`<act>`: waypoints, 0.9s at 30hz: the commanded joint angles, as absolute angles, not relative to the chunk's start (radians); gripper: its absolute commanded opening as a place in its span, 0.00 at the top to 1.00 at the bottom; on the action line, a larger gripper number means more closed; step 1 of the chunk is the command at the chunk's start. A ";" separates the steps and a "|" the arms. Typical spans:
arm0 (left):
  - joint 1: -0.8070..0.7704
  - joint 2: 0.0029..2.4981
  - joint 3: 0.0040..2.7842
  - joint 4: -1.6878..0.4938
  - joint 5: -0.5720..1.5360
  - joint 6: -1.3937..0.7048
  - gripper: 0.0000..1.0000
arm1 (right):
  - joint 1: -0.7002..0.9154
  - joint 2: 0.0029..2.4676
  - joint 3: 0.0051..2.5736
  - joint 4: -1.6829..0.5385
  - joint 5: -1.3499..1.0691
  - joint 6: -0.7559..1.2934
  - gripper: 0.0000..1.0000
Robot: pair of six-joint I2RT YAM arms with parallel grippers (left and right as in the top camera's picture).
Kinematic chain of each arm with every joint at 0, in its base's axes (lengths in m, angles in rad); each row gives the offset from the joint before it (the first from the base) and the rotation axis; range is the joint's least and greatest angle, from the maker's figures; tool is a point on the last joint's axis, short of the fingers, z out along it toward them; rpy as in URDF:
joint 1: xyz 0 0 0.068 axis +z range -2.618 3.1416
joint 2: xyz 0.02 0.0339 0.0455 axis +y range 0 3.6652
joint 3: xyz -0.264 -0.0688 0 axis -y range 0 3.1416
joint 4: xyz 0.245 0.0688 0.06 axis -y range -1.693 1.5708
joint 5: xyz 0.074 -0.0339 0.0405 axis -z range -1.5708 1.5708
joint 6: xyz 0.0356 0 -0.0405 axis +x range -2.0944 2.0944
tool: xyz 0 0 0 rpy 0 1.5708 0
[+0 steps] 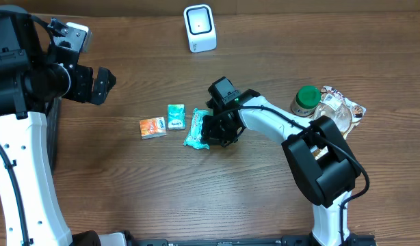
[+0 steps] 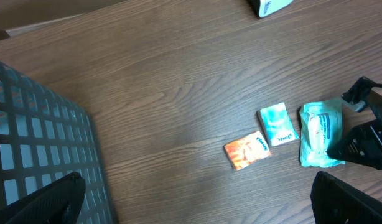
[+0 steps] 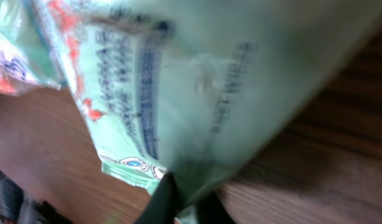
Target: Scan the item barcode
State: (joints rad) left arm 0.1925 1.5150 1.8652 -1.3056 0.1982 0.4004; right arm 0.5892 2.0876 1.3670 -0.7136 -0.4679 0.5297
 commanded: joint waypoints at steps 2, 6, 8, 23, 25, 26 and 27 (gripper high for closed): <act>0.196 1.511 1.883 -1.305 0.202 0.423 0.00 | 0.579 2.117 1.341 -0.728 -0.395 0.577 0.96; 0.196 1.511 1.883 -1.305 0.202 0.423 0.00 | 0.548 2.054 1.368 -0.795 -0.346 0.576 0.96; 0.196 1.511 1.883 -1.305 0.202 0.423 0.00 | 0.543 2.000 1.394 -0.847 -0.285 0.575 0.96; 0.196 1.511 1.883 -1.305 0.202 0.423 0.00 | 0.735 1.993 1.658 -1.464 0.452 0.729 0.96; 0.196 1.511 1.883 -1.305 0.202 0.423 0.00 | 0.741 2.066 1.658 -1.507 0.497 0.762 0.96; 0.196 1.511 1.883 -1.305 0.202 0.423 0.00 | 0.741 2.104 1.658 -1.531 0.522 0.779 0.96; 0.196 1.511 1.883 -1.305 0.202 0.423 0.00 | 0.741 2.141 1.658 -1.556 0.552 0.805 0.96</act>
State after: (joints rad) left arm 0.1925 1.5150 1.8652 -1.3056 0.1986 0.4004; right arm 0.7486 2.0438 1.6562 -1.5257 0.3820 0.7139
